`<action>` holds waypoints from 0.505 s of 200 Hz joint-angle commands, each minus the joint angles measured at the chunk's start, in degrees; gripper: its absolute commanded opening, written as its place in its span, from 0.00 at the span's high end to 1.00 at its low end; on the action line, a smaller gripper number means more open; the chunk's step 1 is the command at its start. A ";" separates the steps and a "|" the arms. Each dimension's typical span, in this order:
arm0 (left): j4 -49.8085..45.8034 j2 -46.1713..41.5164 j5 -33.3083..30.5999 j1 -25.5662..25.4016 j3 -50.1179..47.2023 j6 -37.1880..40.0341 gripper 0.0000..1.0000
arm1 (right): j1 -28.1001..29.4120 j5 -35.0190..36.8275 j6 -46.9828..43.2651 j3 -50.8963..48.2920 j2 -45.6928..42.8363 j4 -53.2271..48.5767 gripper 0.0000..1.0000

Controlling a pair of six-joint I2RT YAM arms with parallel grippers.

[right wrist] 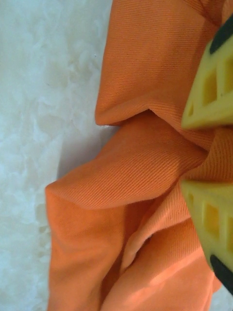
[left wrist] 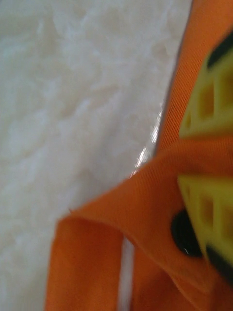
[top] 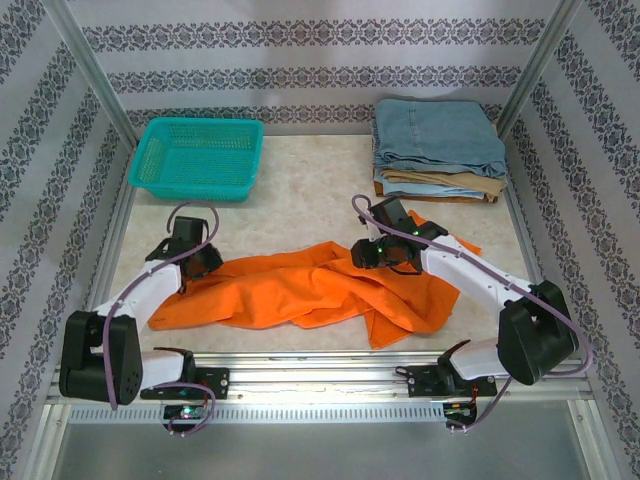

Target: Fold and stack the trousers

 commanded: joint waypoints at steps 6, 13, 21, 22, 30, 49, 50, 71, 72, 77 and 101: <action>-1.98 -4.60 -1.75 -0.36 -2.38 -0.58 1.00 | 0.74 -1.52 -0.28 -2.26 -4.14 -0.96 1.00; -2.29 -6.43 -1.13 -0.34 -2.86 -0.71 1.00 | 0.74 -1.55 0.13 -2.53 -5.80 -1.03 1.00; -3.33 -9.15 -1.41 -0.36 -3.28 -1.45 1.00 | 0.74 -2.09 0.40 -2.88 -7.60 -1.16 1.00; -3.40 -9.51 -1.45 -0.36 -3.36 -1.50 1.00 | 0.74 -2.19 0.50 -2.94 -7.92 -1.16 1.00; -4.55 -12.58 -1.42 -0.35 -3.79 -1.83 1.00 | 0.79 -2.92 0.99 -3.28 -9.89 -1.25 1.00; -9.08 -20.75 -1.25 -0.32 -4.34 -3.36 1.00 | 1.50 -4.35 2.87 -5.01 -13.95 -0.78 1.00; -9.40 -21.11 -1.20 -0.29 -4.33 -3.47 1.00 | 1.56 -4.51 3.01 -5.11 -14.13 -0.75 1.00; -15.37 -29.39 1.40 -0.35 -4.53 -5.80 1.00 | 4.19 -4.94 5.01 -7.26 -18.00 -1.69 1.00; -15.66 -29.83 1.49 -0.36 -4.56 -5.92 1.00 | 4.27 -4.97 5.05 -7.46 -18.27 -1.73 1.00; -17.17 -31.82 2.24 -0.36 -4.51 -6.43 1.00 | 5.23 -5.03 5.42 -8.11 -19.29 -1.93 1.00; -23.46 -41.26 5.64 -0.36 -4.29 -8.94 1.00 | 9.18 -5.94 6.58 -11.61 -25.83 -4.29 1.00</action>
